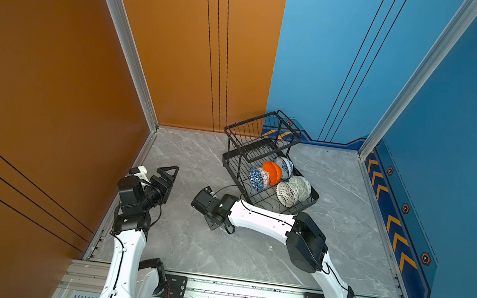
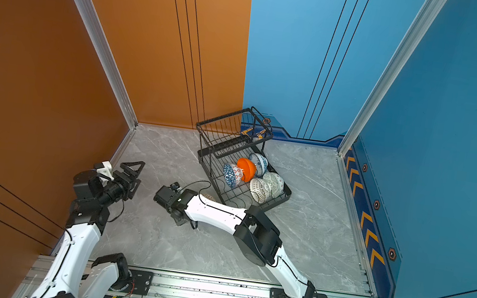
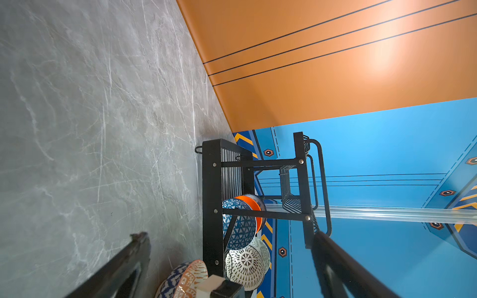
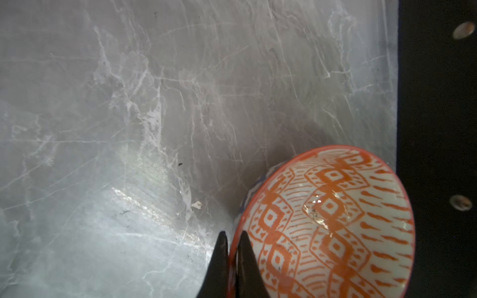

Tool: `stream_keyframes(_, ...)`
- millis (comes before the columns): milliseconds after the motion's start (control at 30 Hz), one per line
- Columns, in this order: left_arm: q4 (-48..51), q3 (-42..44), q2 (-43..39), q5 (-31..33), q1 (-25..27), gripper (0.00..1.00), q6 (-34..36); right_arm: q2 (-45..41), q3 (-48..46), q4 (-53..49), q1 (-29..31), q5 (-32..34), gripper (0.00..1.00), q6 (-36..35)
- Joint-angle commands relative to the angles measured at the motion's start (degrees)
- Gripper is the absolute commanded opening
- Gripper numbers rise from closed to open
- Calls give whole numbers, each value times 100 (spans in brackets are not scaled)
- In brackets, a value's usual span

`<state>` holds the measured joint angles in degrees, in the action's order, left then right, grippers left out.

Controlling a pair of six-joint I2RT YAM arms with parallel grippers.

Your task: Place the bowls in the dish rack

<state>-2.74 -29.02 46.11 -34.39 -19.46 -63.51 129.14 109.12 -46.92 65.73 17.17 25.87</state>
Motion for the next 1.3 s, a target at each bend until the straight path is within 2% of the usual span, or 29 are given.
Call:
stream_keyframes(0, 90, 27, -64, -197, -22, 98, 73, 183, 229, 171, -117, -326, 0, -47)
stream_keyframes(133, 91, 46, 1, -168, -19, 98, 126, 234, 285, 169, -118, -373, 4, -85)
stream_keyframes(233, 99, 79, 42, -167, 33, 98, 168, 184, 320, 165, -131, -364, 18, -116)
stream_keyframes(300, 95, 113, 95, -153, 127, 98, 203, 140, 351, 158, -142, -364, 21, -143)
stream_keyframes(600, 98, 282, 172, -164, 399, 98, 203, -355, 254, 225, -179, -305, 62, -240)
stream_keyframes(733, 151, 264, 113, -214, 420, 98, 193, -981, -110, 423, -199, -174, 83, -275)
stream_keyframes(833, 169, 244, 213, -263, 642, 98, 262, -1636, -500, 506, -296, -36, 98, -269)
stream_keyframes(967, 411, 220, 417, 29, 1487, 98, 591, -2381, -1280, 727, -563, -28, 100, -175)
stream_keyframes(1133, 1723, -260, 824, 1268, 2983, 98, 1644, -3175, -2160, 1032, -950, -94, 100, -28)
stream_keyframes(1267, 1927, -280, 1214, 1592, 3325, 97, 1949, -3646, -2667, 1265, -1200, -240, 100, 63)
